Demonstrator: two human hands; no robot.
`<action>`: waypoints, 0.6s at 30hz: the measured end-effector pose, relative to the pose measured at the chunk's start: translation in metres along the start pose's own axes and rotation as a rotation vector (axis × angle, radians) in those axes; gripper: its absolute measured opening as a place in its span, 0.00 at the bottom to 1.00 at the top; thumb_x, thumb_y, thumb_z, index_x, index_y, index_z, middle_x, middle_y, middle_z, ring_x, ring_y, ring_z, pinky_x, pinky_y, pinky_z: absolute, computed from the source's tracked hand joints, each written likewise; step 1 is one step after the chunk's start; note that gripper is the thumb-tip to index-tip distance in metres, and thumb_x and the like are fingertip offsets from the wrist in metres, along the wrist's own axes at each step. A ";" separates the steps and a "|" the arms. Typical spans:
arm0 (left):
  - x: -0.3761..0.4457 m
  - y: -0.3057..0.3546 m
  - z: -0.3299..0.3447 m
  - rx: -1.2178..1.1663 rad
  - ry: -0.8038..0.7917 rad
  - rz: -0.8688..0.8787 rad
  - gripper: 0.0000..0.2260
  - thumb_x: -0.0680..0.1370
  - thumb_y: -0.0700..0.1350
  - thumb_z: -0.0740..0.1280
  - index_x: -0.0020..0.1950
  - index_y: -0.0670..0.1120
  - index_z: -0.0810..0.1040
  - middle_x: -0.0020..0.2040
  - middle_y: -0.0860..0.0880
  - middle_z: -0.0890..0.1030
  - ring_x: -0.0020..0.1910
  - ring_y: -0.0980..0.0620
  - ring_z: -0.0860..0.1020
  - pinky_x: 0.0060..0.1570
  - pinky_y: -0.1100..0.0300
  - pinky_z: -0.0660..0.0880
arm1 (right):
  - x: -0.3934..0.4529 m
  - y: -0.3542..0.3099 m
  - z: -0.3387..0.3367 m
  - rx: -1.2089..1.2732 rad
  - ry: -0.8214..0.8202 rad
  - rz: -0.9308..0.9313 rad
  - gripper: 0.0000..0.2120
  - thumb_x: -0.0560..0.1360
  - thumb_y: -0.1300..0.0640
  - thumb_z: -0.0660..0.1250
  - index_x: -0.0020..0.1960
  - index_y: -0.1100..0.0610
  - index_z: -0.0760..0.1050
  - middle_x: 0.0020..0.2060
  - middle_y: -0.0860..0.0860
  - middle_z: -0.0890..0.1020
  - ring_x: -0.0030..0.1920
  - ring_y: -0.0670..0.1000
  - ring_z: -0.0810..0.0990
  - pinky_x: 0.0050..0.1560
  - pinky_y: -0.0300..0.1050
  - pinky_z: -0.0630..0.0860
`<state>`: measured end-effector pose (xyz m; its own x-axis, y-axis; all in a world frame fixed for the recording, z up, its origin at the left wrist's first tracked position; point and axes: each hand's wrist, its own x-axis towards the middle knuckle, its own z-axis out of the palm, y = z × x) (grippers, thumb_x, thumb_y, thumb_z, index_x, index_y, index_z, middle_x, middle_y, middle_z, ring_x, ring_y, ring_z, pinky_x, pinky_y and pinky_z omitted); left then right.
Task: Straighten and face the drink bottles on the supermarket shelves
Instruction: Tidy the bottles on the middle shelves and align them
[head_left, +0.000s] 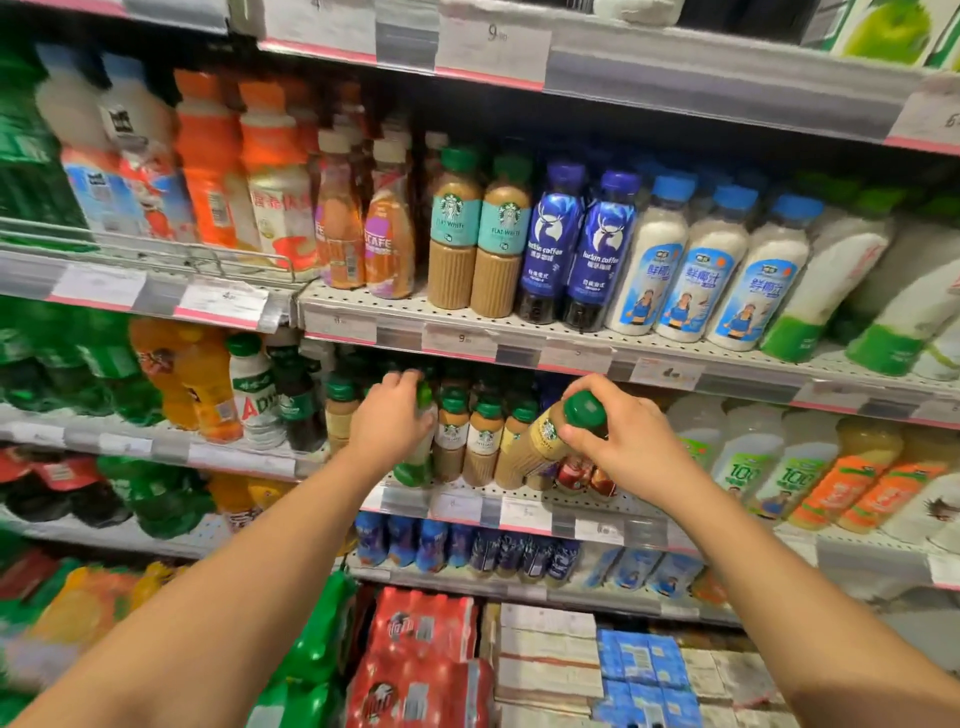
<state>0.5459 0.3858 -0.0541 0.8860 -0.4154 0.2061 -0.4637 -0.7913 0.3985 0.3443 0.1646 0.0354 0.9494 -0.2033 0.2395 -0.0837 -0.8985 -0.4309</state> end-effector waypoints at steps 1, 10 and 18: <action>-0.002 0.000 0.001 0.009 0.032 0.021 0.24 0.77 0.52 0.70 0.71 0.47 0.69 0.62 0.44 0.76 0.59 0.42 0.77 0.50 0.47 0.76 | 0.004 -0.002 0.006 0.004 -0.005 -0.007 0.15 0.77 0.48 0.71 0.61 0.44 0.71 0.46 0.45 0.82 0.46 0.53 0.79 0.48 0.50 0.74; -0.032 -0.024 -0.010 -0.135 0.132 0.020 0.14 0.79 0.49 0.68 0.61 0.48 0.68 0.39 0.51 0.76 0.36 0.46 0.76 0.34 0.54 0.67 | 0.038 -0.030 0.063 0.060 -0.106 -0.035 0.15 0.77 0.48 0.72 0.60 0.45 0.71 0.44 0.47 0.80 0.44 0.52 0.79 0.44 0.48 0.72; -0.054 -0.054 -0.082 -0.243 0.282 -0.021 0.13 0.78 0.49 0.71 0.59 0.50 0.72 0.44 0.51 0.81 0.39 0.51 0.78 0.35 0.55 0.74 | 0.082 -0.060 0.118 -0.045 -0.196 -0.065 0.17 0.77 0.50 0.72 0.63 0.51 0.73 0.53 0.51 0.82 0.54 0.58 0.79 0.51 0.52 0.75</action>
<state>0.5236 0.4872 -0.0132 0.8767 -0.2334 0.4205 -0.4615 -0.6544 0.5990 0.4629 0.2478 -0.0220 0.9936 -0.0684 0.0901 -0.0292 -0.9246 -0.3797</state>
